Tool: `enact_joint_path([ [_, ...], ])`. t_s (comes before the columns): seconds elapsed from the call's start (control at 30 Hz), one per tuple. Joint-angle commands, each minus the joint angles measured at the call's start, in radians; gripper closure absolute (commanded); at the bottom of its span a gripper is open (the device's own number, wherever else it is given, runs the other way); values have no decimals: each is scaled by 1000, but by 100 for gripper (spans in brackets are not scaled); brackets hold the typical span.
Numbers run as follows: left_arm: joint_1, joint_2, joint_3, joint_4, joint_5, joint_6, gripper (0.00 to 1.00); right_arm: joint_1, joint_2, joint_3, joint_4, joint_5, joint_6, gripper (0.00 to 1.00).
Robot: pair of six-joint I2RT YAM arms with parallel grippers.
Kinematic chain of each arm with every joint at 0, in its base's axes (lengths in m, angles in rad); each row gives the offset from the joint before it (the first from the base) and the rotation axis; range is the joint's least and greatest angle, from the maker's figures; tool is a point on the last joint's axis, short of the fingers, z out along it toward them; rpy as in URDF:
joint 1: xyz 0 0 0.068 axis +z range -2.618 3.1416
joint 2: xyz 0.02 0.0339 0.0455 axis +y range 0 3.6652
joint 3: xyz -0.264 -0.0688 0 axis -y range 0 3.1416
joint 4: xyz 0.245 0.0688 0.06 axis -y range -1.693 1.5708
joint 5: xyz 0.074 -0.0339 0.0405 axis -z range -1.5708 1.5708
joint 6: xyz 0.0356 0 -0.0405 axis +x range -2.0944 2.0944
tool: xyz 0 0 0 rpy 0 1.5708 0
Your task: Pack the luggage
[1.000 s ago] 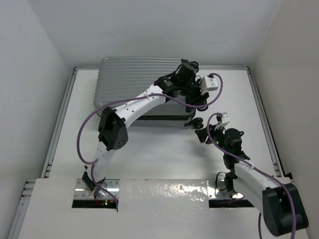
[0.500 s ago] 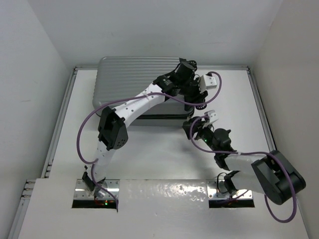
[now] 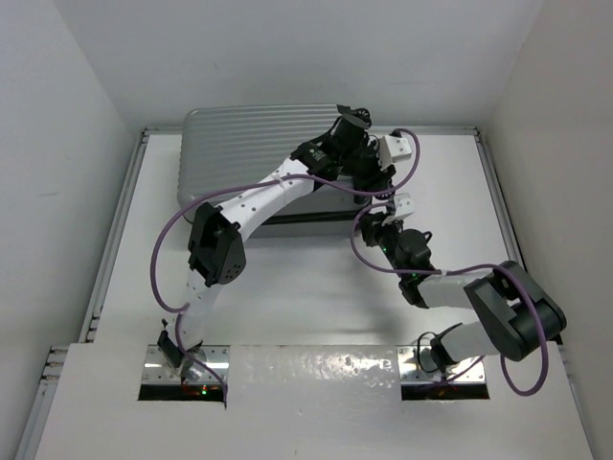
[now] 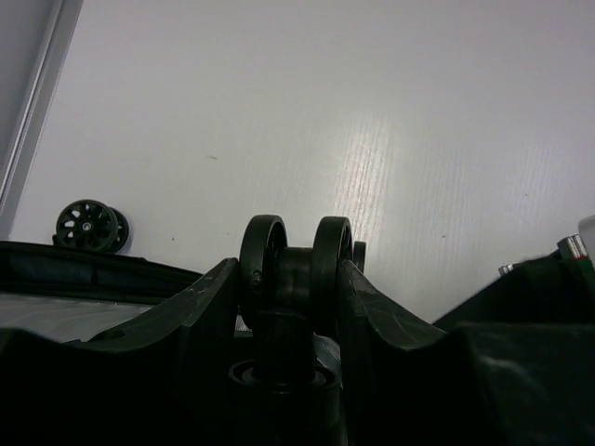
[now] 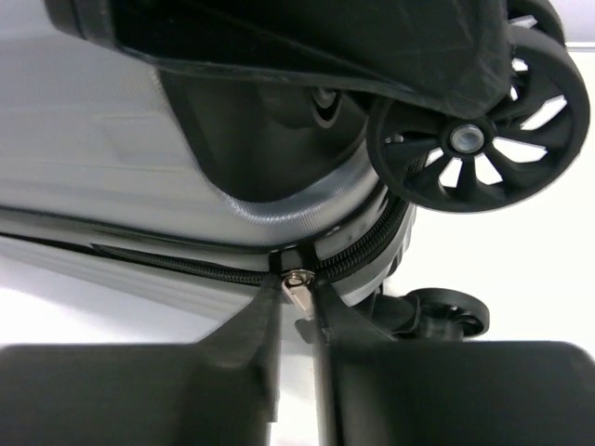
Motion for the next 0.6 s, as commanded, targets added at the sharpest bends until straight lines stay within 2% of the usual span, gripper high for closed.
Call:
enact_joint_path([
  [0.0,44,-58,78,162,-29,3,100,5,10,44,66,4,4,87],
  [0.07,44,-55,83,164,-27,6,100,5,4,36,63,-2,-16,100],
  [0.27,46,-55,89,168,-34,12,100,4,1,4,40,1,-73,100],
  [0.3,46,-55,89,168,-32,12,100,5,4,10,38,-16,-85,87],
  [0.37,46,-55,89,168,-31,6,100,5,18,26,-11,-76,-99,76],
  [0.4,46,-57,87,168,-27,6,100,4,22,36,-25,-82,-101,60],
  [0.43,46,-57,89,168,-26,3,100,5,30,36,-29,-86,-98,54],
  [0.5,46,-58,89,168,-27,3,100,5,53,46,-16,-80,-98,48],
  [0.57,46,-58,92,168,-30,4,100,5,67,55,-14,-54,-104,51],
])
